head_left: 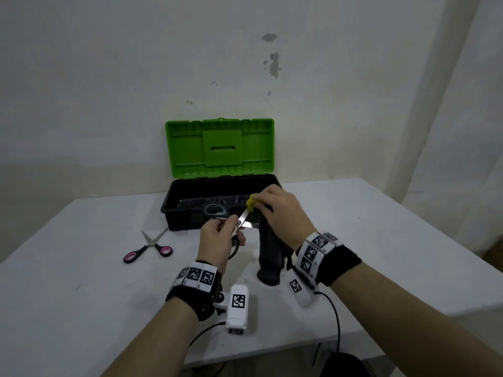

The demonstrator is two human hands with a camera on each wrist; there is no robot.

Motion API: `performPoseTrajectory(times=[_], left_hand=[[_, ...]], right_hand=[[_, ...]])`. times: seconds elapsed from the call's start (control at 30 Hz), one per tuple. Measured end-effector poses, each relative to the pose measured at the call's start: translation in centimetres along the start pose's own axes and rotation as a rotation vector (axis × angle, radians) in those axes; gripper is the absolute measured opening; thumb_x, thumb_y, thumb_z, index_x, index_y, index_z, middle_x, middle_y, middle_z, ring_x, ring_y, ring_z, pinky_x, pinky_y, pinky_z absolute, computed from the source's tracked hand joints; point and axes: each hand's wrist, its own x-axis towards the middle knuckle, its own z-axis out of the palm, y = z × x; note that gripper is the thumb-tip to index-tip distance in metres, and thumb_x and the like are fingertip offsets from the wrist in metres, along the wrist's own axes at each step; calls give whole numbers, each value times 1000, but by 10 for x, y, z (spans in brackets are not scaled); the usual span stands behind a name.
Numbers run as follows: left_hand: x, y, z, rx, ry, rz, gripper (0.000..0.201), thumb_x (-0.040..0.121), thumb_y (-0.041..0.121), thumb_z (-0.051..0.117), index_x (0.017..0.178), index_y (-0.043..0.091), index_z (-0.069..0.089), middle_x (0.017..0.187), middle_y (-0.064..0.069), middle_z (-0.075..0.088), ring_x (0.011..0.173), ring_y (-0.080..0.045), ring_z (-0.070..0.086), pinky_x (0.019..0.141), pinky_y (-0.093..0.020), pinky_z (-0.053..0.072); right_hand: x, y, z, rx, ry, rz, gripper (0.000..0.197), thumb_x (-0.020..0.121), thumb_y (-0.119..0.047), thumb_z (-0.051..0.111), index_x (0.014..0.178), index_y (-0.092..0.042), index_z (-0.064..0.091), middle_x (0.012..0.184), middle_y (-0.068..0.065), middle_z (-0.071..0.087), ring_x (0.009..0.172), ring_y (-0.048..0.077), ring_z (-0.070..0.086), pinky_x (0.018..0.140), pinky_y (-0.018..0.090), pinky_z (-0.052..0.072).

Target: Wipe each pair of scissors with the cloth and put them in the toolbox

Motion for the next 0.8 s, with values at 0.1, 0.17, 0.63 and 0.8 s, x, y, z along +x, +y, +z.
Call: performPoseTrajectory(times=[0.1, 0.17, 0.63, 0.8], left_hand=[[2, -7, -4, -6, 21, -32, 18, 99, 10, 54, 87, -3, 58, 62, -14, 55, 47, -18, 53, 50, -25, 48], [4, -9, -5, -69, 43, -51, 6, 98, 5, 54, 95, 1, 57, 70, -13, 53, 48, -19, 53, 49, -29, 49], [2, -7, 1, -243, 46, -230, 44, 105, 44, 37, 121, 10, 59, 110, -19, 69, 99, -35, 68, 84, -52, 55], [3, -5, -8, -217, 51, -206, 45, 107, 39, 36, 118, 0, 56, 90, -19, 63, 64, -26, 61, 51, -33, 50]], right_hand=[[7, 10, -11, -1, 8, 170, 17, 92, -15, 62, 105, -12, 73, 98, 4, 62, 88, 20, 59, 82, 36, 51], [6, 11, -17, -10, -16, 201, 16, 92, -18, 63, 104, -15, 74, 98, 2, 63, 89, 19, 59, 82, 32, 49], [-5, -42, 14, -74, -361, 44, 22, 97, -20, 54, 112, -14, 68, 103, 5, 53, 88, 26, 59, 78, 43, 50], [-2, -42, 12, -172, -484, 41, 21, 97, -17, 52, 111, -13, 67, 104, 5, 48, 88, 28, 57, 77, 46, 50]])
